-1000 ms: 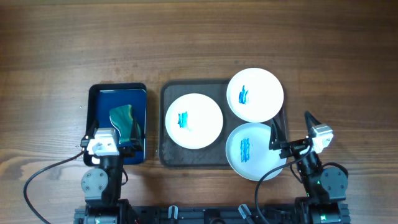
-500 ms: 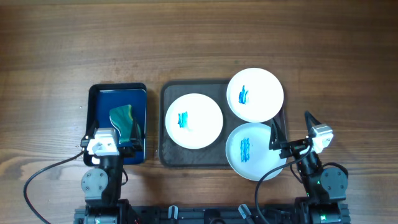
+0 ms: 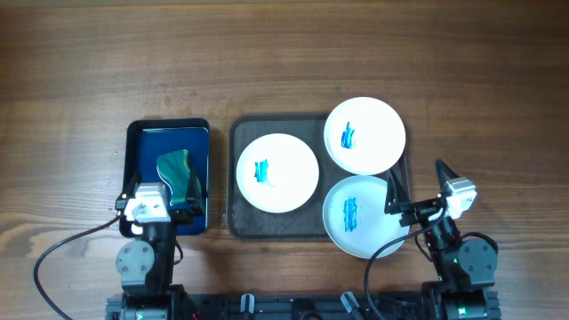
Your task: Clean dirty plates on tray and stack at the side
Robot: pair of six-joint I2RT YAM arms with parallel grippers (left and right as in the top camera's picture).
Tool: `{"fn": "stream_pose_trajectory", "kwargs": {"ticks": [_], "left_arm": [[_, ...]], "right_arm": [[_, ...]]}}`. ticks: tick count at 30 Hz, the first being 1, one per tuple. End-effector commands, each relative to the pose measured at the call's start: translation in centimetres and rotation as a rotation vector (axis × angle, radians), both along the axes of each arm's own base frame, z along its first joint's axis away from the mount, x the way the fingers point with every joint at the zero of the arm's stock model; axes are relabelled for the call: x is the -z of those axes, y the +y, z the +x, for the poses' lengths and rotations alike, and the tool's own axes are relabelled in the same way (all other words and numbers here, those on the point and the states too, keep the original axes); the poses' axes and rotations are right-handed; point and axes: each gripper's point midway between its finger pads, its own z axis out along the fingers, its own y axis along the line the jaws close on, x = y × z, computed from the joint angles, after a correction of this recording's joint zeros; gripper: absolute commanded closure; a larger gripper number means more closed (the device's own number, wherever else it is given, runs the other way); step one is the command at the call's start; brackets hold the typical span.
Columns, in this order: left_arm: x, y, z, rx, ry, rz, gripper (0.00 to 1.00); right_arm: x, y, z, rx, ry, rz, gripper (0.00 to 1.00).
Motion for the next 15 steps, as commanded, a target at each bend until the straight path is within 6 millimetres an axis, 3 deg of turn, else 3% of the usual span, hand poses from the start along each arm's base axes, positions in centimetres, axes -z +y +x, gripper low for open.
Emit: {"fn": "stream_pose_trajectory", "kwargs": {"ticks": [1,10,15], "left_arm": [[0.0,0.3,0.0,-0.011,0.001,0.020,0.00],[0.3,0.1,0.0,-0.002,0.014,0.019,0.00],[3.3,0.1,0.3,-0.010,0.149,-0.046,0.00]], "right_arm": [[-0.1,0.1,0.0,-0.009,-0.008,-0.017,0.00],[-0.1,0.1,0.0,-0.009,-0.008,-0.017,0.00],[-0.1,0.1,0.0,-0.010,-0.008,-0.017,0.00]]}}
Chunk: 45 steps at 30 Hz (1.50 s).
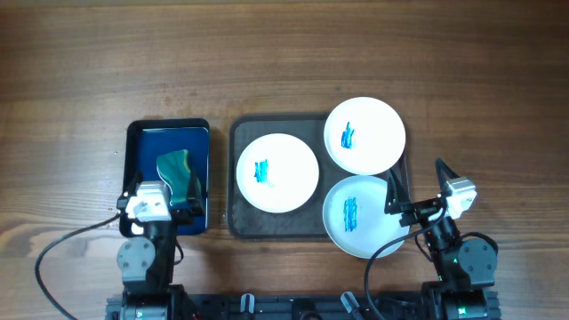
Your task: Clean dirty plates on tray and stack at the side
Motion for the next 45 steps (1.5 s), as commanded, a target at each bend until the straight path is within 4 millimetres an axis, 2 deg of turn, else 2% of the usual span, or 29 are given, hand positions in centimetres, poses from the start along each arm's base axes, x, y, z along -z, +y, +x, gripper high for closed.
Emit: {"fn": "stream_pose_trajectory", "kwargs": {"ticks": [1,3,5,12,16,19,22,26,33,36,41,45], "left_arm": [[3.0,0.1,0.1,-0.016,0.145,-0.063,0.00],[4.2,0.0,-0.2,-0.016,0.248,-0.069,0.00],[3.9,0.0,-0.1,-0.018,0.312,-0.070,0.00],[-1.8,-0.1,1.9,0.013,0.615,-0.006,0.00],[-4.0,-0.3,2.7,0.032,0.797,-0.017,0.00],[-4.8,-1.7,1.9,0.098,0.979,-0.071,0.00],[-4.3,-4.1,0.5,0.212,1.095,-0.175,0.00],[-4.7,-6.5,0.1,0.327,1.102,-0.274,0.00],[-4.7,-6.5,0.1,0.329,1.102,-0.276,0.00],[-4.8,-6.5,0.3,0.330,1.094,-0.274,0.00],[-5.0,-6.5,0.8,0.332,1.070,-0.269,0.00],[-5.1,-6.5,1.2,0.334,1.050,-0.265,0.00]], "right_arm": [[-0.1,0.1,0.0,-0.009,-0.008,-0.018,0.00],[-0.1,0.1,0.0,-0.010,-0.008,-0.018,0.00],[-0.1,0.1,0.0,-0.010,-0.008,-0.018,0.00],[-0.1,0.1,0.0,-0.010,-0.008,-0.018,0.00],[-0.1,0.1,0.0,-0.009,-0.008,-0.017,0.00],[-0.1,0.1,0.0,-0.010,-0.008,-0.018,0.00],[-0.1,0.1,0.0,-0.009,-0.008,-0.017,0.00],[-0.1,0.1,0.0,-0.010,-0.008,-0.018,0.00],[-0.1,-0.1,0.0,0.006,-0.009,-0.009,0.00],[-0.2,0.4,-0.1,-0.027,0.020,0.110,0.00],[-0.9,4.2,-1.8,-0.266,0.043,0.146,0.00],[-2.7,4.9,-2.3,-0.307,0.132,0.180,0.00]]}}
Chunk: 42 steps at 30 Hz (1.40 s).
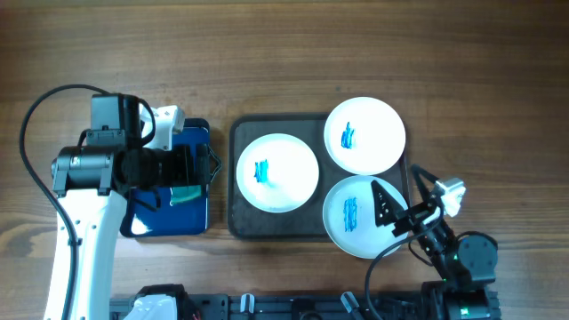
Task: Clean dirty plates on tray and stack at the side
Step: 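Reach the left gripper into the blue basin and grasp the green sponge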
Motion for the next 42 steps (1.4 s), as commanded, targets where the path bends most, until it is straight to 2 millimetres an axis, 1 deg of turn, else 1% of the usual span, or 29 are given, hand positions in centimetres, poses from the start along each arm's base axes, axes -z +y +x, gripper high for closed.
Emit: {"fn": "stream_pose_trajectory", "kwargs": {"ticks": [1,2,3,5,7,9,10,12,13,15,17,19,20,22,24,25,26,27,29,31,36,38,39,40,41,42], "left_arm": [[-1.0,-0.4,0.8,0.024,-0.050,-0.018,0.00],[-1.1,-0.4,1.0,0.024,-0.058,-0.018,0.00],[-1.2,-0.3,1.2,0.024,-0.070,-0.017,0.00],[-1.3,-0.3,1.6,0.024,-0.087,-0.016,0.00],[-1.4,-0.3,1.8,0.024,-0.095,-0.016,0.00],[-1.4,-0.3,1.8,0.024,-0.097,-0.016,0.00],[-1.4,-0.3,1.8,0.024,-0.097,-0.016,0.00],[-1.4,-0.3,1.8,0.024,-0.096,-0.016,0.00],[-1.4,-0.3,1.8,0.024,-0.096,-0.015,0.00],[-1.4,-0.3,1.8,0.024,-0.096,-0.016,0.00],[-1.4,-0.3,1.8,0.024,-0.096,-0.016,0.00],[-1.4,-0.3,1.8,0.024,-0.096,-0.017,0.00],[-1.5,-0.4,1.8,0.026,-0.096,-0.021,0.00],[-1.6,-0.6,1.9,0.030,-0.104,-0.031,0.00],[-1.5,-0.6,1.8,0.030,-0.098,-0.031,0.00],[-1.3,-0.2,1.8,0.021,-0.092,-0.012,0.00],[-1.0,0.5,1.8,-0.017,-0.075,0.023,0.00],[-0.1,2.8,2.1,-0.161,-0.032,0.115,0.00],[1.5,6.3,2.2,-0.371,0.046,0.250,0.00],[3.3,7.0,1.9,-0.413,0.136,0.282,0.00],[8.5,7.0,2.0,-0.384,0.346,0.313,0.00],[10.0,6.9,1.9,-0.374,0.402,0.318,0.14],[10.5,6.9,1.9,-0.371,0.423,0.322,0.25],[10.8,6.9,1.8,-0.369,0.436,0.324,0.39],[11.1,6.9,1.7,-0.368,0.447,0.325,0.25],[11.3,6.9,1.8,-0.367,0.450,0.325,0.07]], "right_arm": [[-3.8,1.3,-0.7,-0.085,0.038,0.033,0.00],[-4.1,1.4,-0.6,-0.096,0.055,0.023,0.00],[-4.9,2.3,-0.5,-0.154,0.081,-0.011,0.00],[-5.6,3.5,0.2,-0.248,0.165,-0.043,0.00],[-5.9,4.6,1.0,-0.338,0.263,-0.055,0.00],[-5.2,6.0,2.4,-0.439,0.447,-0.052,0.00],[-4.1,6.9,3.2,-0.489,0.592,-0.068,0.00],[-2.3,7.8,3.8,-0.520,0.767,-0.105,0.00],[-0.7,8.1,4.2,-0.509,0.893,-0.142,0.00],[2.1,8.4,4.4,-0.478,1.081,-0.255,0.00],[4.5,8.8,4.6,-0.443,1.188,-0.388,0.00],[6.1,9.9,5.1,-0.432,1.208,-0.458,0.00],[6.4,10.5,5.4,-0.434,1.201,-0.456,0.00],[6.6,11.5,5.9,-0.415,1.195,-0.430,0.00],[6.5,11.9,6.3,-0.386,1.199,-0.396,0.00],[6.5,12.0,6.5,-0.371,1.203,-0.381,0.00],[6.5,12.0,6.5,-0.366,1.208,-0.377,0.00],[6.5,12.0,6.5,-0.363,1.211,-0.375,0.00],[6.5,11.9,6.5,-0.359,1.210,-0.377,0.00],[6.6,11.9,6.5,-0.356,1.209,-0.380,0.00],[6.6,11.9,6.6,-0.356,1.205,-0.379,0.00],[6.5,11.9,6.7,-0.357,1.202,-0.378,0.00],[6.5,11.9,6.7,-0.357,1.202,-0.378,0.00],[6.5,12.0,6.8,-0.356,1.199,-0.378,0.00],[6.5,12.0,6.8,-0.357,1.198,-0.377,0.00],[6.5,12.0,6.8,-0.357,1.198,-0.377,0.00]]}}
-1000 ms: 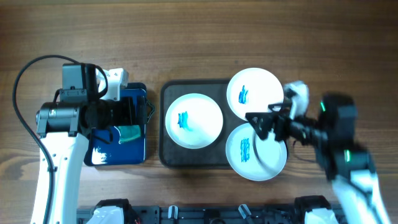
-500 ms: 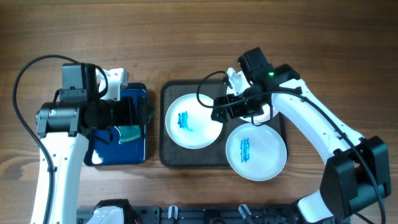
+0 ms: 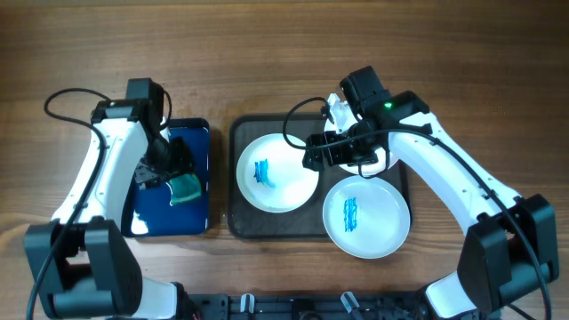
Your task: Clean dirty plates on tray and stack at the side
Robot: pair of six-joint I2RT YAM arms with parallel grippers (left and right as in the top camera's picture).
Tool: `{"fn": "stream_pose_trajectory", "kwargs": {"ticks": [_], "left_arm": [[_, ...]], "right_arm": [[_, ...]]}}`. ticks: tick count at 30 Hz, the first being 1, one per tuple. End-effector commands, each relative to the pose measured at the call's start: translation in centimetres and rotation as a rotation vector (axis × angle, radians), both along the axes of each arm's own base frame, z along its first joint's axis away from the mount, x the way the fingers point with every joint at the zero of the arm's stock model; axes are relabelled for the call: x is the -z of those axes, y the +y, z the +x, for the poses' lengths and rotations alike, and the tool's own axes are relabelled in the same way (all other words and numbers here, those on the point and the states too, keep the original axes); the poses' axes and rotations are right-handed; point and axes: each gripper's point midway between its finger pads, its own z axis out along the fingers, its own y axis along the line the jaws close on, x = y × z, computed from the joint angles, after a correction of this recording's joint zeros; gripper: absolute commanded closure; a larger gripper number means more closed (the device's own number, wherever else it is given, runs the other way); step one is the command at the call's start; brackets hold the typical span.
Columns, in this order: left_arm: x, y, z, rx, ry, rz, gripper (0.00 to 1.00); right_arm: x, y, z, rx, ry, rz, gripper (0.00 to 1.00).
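Observation:
Three white plates smeared with blue lie on a dark tray (image 3: 233, 213). The left plate (image 3: 271, 187) and the near right plate (image 3: 366, 218) show in full. My right arm covers most of the far right plate (image 3: 384, 163). My right gripper (image 3: 314, 153) hangs at the left plate's right rim; whether it is open or shut is not visible from above. A green sponge (image 3: 188, 188) lies in a blue tray (image 3: 169, 218). My left gripper (image 3: 171, 169) is over the sponge's far edge, hiding part of it, and its jaws are hidden from view.
The blue tray sits just left of the dark tray with a narrow gap between them. Bare wooden table (image 3: 480, 71) stretches behind and to both sides of the trays. Black cables (image 3: 298, 120) loop from both arms.
My right arm has swung from the near right corner out over the dark tray, its gripper now by the left plate. My left arm has changed pose, its gripper still over the sponge.
Both arms first rested folded at the near table edge, with the sponge uncovered in the blue tray. Then the left arm was over the blue tray while the right gripper stood open by the near right plate. Now both arms are extended over their trays.

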Motion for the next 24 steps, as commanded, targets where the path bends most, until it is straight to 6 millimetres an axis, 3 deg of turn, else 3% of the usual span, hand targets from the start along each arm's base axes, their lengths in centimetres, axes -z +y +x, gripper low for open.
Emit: {"fn": "stream_pose_trajectory", "kwargs": {"ticks": [1,2,4,8,9,10,11,12,13,14,16,21,23,24], "left_arm": [[0.4,0.5,0.5,-0.020,0.004,0.019,0.12],[0.5,0.4,0.7,-0.020,-0.003,0.015,0.21],[0.7,-0.2,1.4,-0.022,-0.027,-0.024,0.00],[0.6,-1.5,2.8,-0.003,-0.083,-0.098,0.00],[0.6,-1.5,2.9,0.018,-0.089,-0.098,0.06],[0.6,-1.3,2.9,0.021,-0.090,-0.093,0.23],[0.6,-1.1,2.9,0.015,-0.089,-0.086,0.50],[0.7,-0.9,2.8,-0.001,-0.087,-0.085,0.50],[0.7,-0.7,2.8,-0.024,-0.085,-0.086,0.41],[0.8,-0.6,2.8,-0.040,-0.083,-0.085,0.39],[1.3,-0.3,2.5,-0.052,-0.078,-0.085,0.44],[4.4,0.1,1.2,-0.056,-0.067,-0.063,0.42],[5.5,0.1,0.8,-0.056,-0.071,-0.063,0.27],[6.1,0.1,0.6,-0.055,-0.072,-0.063,0.25]], "right_arm": [[-0.6,0.1,0.8,0.012,-0.024,-0.002,0.00],[-0.6,0.2,0.8,0.012,-0.026,-0.001,0.00],[-0.6,0.2,0.9,0.012,-0.032,0.002,0.00],[-0.6,0.2,1.3,0.014,-0.048,0.000,0.00],[-0.6,0.3,1.4,0.014,-0.051,0.001,0.00],[-0.7,0.3,1.4,0.014,-0.053,0.002,0.00],[-0.7,0.3,1.4,0.014,-0.054,0.003,0.00],[-0.7,0.3,1.4,0.014,-0.053,0.002,0.00],[-0.7,0.3,1.4,0.014,-0.053,0.002,0.00],[-0.6,0.3,1.4,0.014,-0.052,0.002,0.00],[-0.6,0.2,1.2,0.014,-0.045,-0.002,0.00],[-0.5,0.1,0.9,0.013,-0.032,-0.007,0.00],[-0.5,0.1,0.9,0.013,-0.032,-0.007,0.00],[-0.5,0.1,0.9,0.014,-0.032,-0.007,0.00]]}}
